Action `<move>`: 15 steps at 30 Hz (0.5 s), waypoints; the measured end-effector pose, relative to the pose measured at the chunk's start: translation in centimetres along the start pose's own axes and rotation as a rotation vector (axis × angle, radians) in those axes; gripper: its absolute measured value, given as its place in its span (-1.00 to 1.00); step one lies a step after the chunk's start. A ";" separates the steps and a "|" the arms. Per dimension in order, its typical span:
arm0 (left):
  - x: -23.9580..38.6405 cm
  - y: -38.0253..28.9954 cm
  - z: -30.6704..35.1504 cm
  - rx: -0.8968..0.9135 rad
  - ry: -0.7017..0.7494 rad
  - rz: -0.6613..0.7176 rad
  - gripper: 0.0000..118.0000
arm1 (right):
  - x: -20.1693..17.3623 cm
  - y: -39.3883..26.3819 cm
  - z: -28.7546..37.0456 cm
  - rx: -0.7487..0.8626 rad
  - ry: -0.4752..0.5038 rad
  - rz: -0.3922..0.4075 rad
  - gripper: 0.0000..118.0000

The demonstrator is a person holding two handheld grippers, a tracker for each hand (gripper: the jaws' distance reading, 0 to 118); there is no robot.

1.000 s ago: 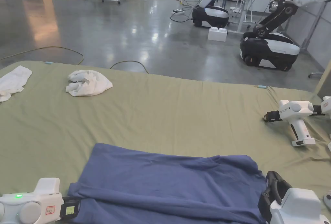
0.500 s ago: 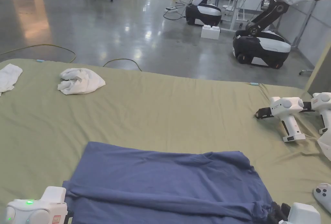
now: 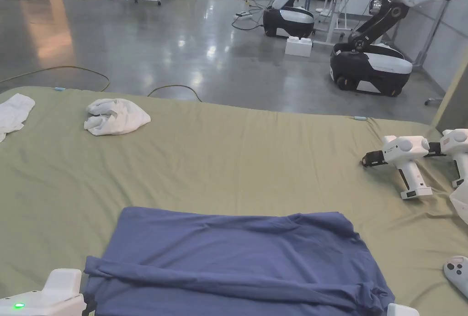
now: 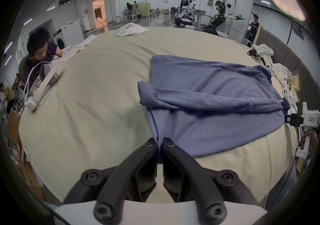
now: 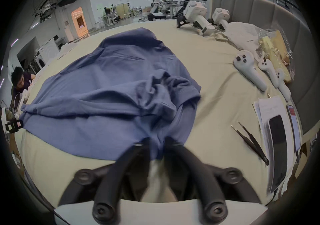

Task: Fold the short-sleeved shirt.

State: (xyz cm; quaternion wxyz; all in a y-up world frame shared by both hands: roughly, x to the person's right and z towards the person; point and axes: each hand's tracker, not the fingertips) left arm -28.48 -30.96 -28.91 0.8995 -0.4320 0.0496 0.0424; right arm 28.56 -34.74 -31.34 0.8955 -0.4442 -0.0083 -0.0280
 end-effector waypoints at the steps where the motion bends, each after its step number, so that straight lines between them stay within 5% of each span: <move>1: 0.0 -0.1 0.1 0.002 -0.001 0.005 -0.98 | -0.2 0.1 0.0 -0.006 0.000 -0.001 -0.82; 7: -0.6 0.7 1.9 0.030 -0.014 0.013 -0.98 | -0.3 1.2 3.9 0.003 0.005 0.002 -0.89; 15: -1.3 -0.3 8.1 0.071 -0.021 -0.013 -0.98 | -0.8 0.6 12.0 0.029 -0.043 0.115 -0.89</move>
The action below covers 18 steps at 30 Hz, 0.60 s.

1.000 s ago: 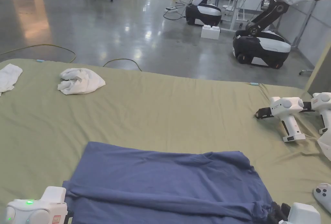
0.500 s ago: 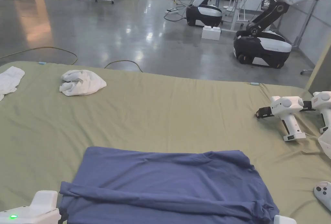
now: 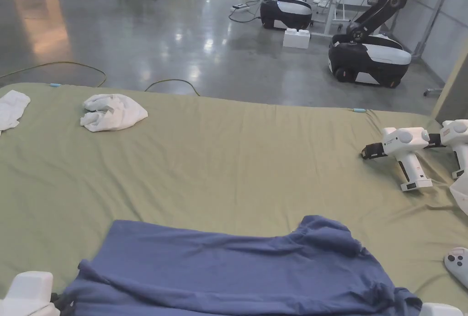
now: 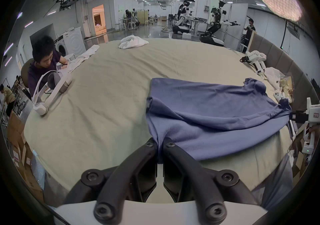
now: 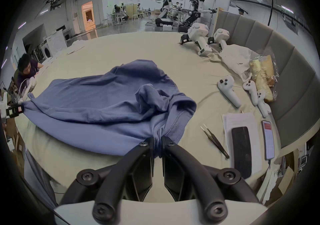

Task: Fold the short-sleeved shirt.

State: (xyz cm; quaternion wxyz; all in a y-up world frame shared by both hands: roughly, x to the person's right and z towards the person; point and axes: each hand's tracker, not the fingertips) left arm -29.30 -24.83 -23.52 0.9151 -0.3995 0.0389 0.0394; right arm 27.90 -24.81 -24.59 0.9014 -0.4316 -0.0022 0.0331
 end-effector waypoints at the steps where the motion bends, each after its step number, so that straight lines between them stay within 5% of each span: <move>1: -0.2 -0.4 0.6 -0.008 -0.009 0.005 -0.98 | 0.0 -0.4 0.5 -0.010 0.000 0.003 -0.89; 12: -1.1 -8.1 0.9 -0.182 -0.001 0.021 -0.98 | -0.8 -9.2 -0.4 -0.238 -0.025 -0.016 -0.89; 18: -1.3 -9.4 -1.6 -0.216 0.018 0.032 -0.98 | -1.2 -10.1 -2.1 -0.234 -0.039 -0.026 -0.87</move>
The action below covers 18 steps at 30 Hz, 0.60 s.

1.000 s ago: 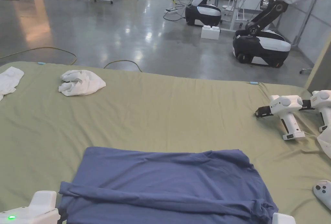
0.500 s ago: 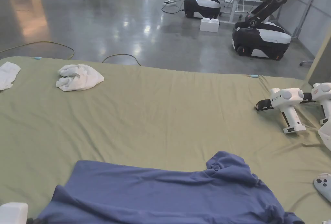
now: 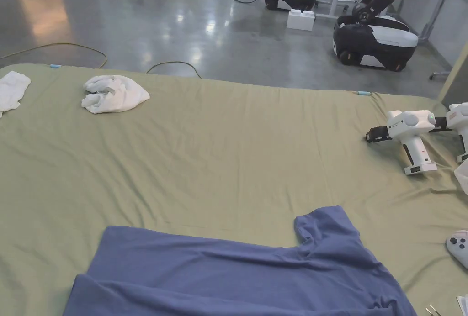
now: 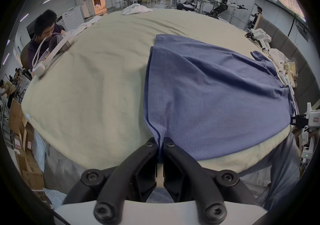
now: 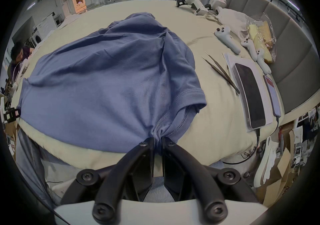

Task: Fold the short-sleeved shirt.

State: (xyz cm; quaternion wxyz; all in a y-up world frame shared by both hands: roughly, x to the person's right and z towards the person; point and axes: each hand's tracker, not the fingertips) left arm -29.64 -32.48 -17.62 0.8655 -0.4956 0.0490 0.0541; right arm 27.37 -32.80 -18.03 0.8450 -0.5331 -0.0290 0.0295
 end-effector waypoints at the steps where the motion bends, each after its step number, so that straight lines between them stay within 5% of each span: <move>1: 0.0 0.1 0.0 0.000 0.002 0.002 -0.97 | 0.0 0.2 0.0 0.003 0.000 -0.001 -0.85; 3: 0.1 0.3 0.2 0.011 0.009 0.005 -0.77 | -0.1 0.2 0.2 0.010 -0.009 0.008 -0.67; 4: 0.2 0.5 0.4 0.017 0.013 0.003 -0.65 | -0.3 0.3 0.5 0.006 -0.021 0.018 -0.40; 6: 0.6 1.0 1.1 0.048 0.032 -0.011 -0.07 | -0.8 0.9 1.7 0.030 -0.112 0.041 0.18; 7: 0.7 1.4 1.5 0.076 0.033 -0.016 0.14 | -1.0 1.2 2.4 0.065 -0.132 0.048 0.26; 18: 5.2 8.8 4.6 0.605 0.025 -0.062 0.20 | -7.3 9.0 8.4 0.796 0.010 -0.014 0.27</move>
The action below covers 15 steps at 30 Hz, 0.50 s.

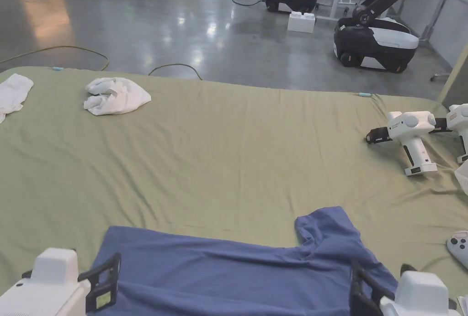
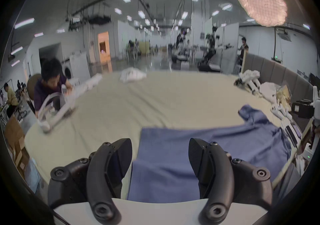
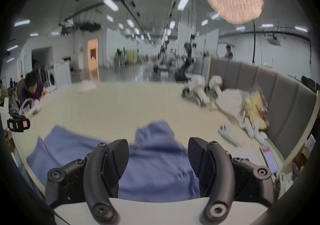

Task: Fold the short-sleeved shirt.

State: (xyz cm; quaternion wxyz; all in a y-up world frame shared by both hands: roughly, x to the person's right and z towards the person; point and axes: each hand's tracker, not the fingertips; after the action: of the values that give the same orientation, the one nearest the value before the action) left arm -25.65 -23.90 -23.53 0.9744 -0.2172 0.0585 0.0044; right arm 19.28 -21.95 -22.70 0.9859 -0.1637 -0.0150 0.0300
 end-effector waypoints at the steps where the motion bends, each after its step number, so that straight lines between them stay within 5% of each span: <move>1: 0.4 0.6 0.0 0.037 0.012 -0.011 0.20 | -0.5 0.6 -0.1 0.044 0.001 -0.007 0.26; 4: 0.8 1.9 -0.5 0.144 0.045 -0.049 -0.10 | -2.2 2.0 -0.7 0.134 -0.003 -0.007 0.02; 6: 0.9 2.6 -0.6 0.184 0.047 -0.058 -0.76 | -3.1 2.4 -1.1 0.152 0.003 0.005 -0.70; 7: 1.0 2.9 -0.6 0.202 0.051 -0.060 -1.00 | -3.4 2.6 -1.5 0.150 0.001 0.014 -0.89; 15: 1.7 2.9 -1.5 0.125 0.054 -0.021 -1.00 | -4.6 2.2 -2.3 0.158 0.034 0.014 -1.00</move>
State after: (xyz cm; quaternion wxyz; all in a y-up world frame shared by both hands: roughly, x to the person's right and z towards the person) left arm -24.27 -21.94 -26.30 0.9841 -0.1566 0.0827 -0.0155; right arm 14.69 -20.95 -25.65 0.9957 -0.0860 0.0054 0.0352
